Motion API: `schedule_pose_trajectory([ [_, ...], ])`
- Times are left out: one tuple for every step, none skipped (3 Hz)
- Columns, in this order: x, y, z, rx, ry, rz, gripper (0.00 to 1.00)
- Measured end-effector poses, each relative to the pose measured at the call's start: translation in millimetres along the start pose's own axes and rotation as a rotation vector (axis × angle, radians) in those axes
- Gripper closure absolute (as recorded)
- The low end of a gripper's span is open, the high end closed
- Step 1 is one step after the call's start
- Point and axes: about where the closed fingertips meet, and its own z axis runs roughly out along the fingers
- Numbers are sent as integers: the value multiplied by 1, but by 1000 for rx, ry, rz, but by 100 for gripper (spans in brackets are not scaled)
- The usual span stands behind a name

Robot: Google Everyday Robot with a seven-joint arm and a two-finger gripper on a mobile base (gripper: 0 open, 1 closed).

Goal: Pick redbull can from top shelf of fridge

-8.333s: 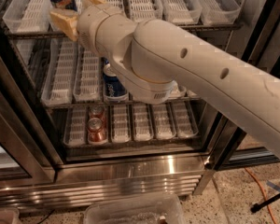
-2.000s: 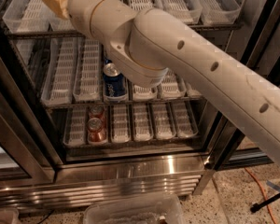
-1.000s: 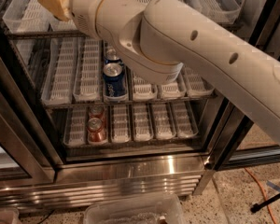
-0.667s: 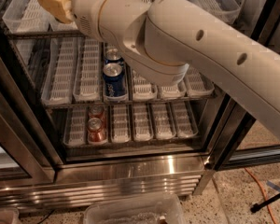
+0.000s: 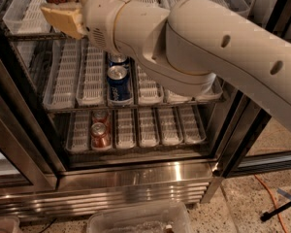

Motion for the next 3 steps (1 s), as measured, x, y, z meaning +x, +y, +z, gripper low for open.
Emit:
schedule_pose_trajectory([
  [14, 12, -14, -35, 50, 14, 100],
  [24, 23, -28, -60, 89, 24, 100],
  [30, 31, -41, -49, 126, 41, 100],
])
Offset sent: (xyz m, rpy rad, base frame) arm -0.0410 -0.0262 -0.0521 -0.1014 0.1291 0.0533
